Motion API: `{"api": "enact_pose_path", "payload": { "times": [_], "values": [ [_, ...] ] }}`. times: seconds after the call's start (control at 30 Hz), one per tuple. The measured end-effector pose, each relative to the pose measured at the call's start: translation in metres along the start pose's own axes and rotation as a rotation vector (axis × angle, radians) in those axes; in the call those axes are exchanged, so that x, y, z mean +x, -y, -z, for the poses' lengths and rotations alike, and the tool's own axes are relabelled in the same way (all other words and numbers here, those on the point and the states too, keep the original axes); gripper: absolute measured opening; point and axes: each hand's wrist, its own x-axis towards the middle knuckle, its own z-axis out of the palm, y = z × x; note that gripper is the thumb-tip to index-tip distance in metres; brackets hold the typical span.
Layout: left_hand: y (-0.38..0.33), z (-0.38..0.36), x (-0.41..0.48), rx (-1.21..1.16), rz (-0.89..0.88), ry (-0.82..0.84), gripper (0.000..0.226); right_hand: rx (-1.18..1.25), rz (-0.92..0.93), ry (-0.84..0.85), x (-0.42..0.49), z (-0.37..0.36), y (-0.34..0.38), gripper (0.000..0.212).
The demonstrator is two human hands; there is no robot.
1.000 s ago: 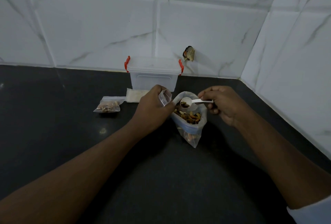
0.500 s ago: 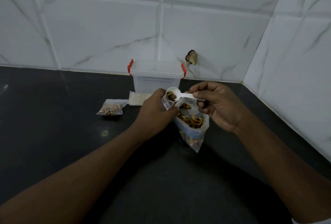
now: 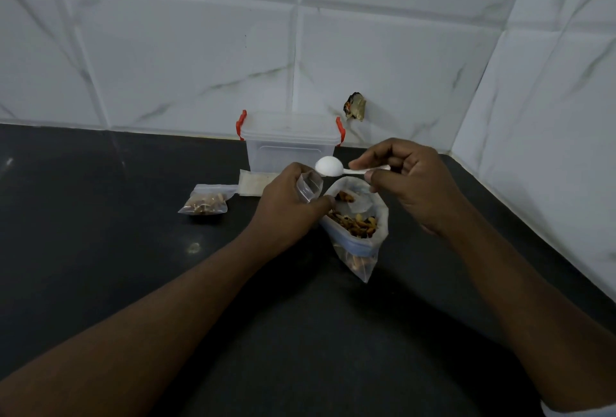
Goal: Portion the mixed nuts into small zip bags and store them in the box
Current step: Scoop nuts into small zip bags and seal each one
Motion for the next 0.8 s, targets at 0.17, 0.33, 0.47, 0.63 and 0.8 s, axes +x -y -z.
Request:
{"api": "enact_pose_path", "payload": {
  "times": [0.17,0.33,0.47,0.63,0.8],
  "values": [
    [0.002,0.0,0.003,0.056,0.042,0.01,0.035,-0.522,0.035,0.058,-0.001,0.014,-0.013,0.024],
    [0.0,0.0,0.0,0.06,0.021,-0.029,0.033,-0.591,0.007,0.214,-0.001,0.0,-0.021,0.024],
    [-0.002,-0.001,0.0,0.048,0.032,-0.063,0.033,-0.744,-0.023,0.253,0.004,0.0,-0.023,0.02],
    [-0.002,-0.002,-0.001,0.031,0.028,-0.072,0.031,-0.787,0.035,0.184,0.004,0.004,-0.026,0.019],
    [-0.002,-0.001,0.0,0.025,0.024,-0.061,0.03,-0.818,-0.042,0.208,0.005,-0.001,-0.026,0.019]
  ]
}}
